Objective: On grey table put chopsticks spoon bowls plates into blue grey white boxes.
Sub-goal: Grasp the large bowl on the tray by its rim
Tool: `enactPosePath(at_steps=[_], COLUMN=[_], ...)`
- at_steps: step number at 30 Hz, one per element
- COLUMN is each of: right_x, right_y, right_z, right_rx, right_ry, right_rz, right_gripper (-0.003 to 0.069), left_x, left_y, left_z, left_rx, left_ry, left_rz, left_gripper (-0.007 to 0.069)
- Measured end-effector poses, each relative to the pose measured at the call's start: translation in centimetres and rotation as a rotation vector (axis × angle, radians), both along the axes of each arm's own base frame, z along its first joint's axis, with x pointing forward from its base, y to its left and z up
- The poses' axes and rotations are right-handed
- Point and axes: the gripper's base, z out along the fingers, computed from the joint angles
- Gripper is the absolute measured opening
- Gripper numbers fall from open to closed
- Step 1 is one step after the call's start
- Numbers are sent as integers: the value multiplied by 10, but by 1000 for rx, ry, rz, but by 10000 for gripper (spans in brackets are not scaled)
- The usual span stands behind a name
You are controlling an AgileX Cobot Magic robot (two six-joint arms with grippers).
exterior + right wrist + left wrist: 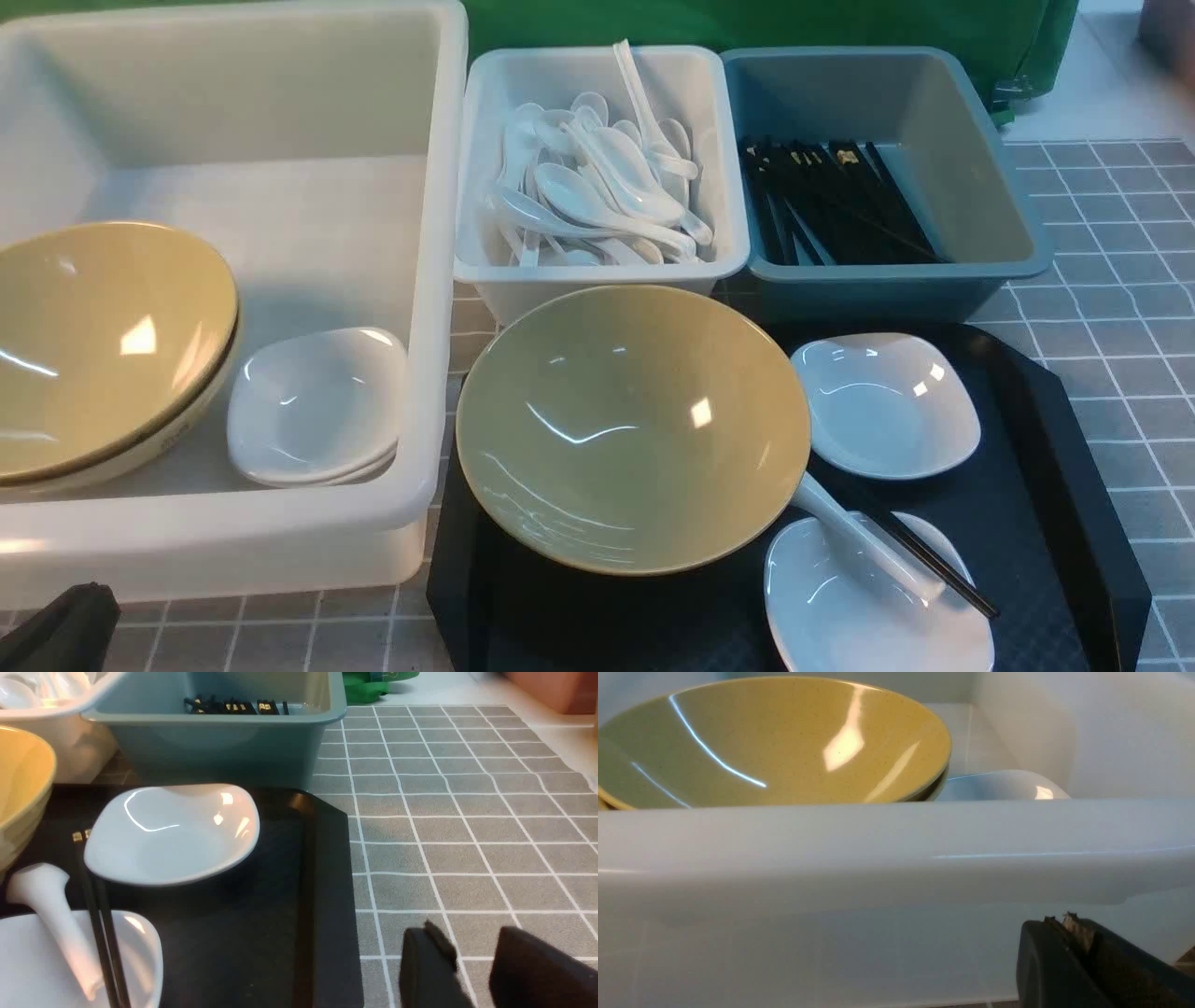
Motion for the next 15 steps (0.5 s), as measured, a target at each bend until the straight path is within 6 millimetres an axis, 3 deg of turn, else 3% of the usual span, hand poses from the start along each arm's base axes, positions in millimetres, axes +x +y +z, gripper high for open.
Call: enactPosePath(at_steps=[15], right_x=[0], right_y=[0], right_z=[0], right_rx=[-1], right_ry=[0], right_rz=[0], right_gripper=[238], left_x=[0], left_y=[0], left_z=[0], left_rx=[11], left_ry=[-3], left_rz=[1], left_gripper=[-11])
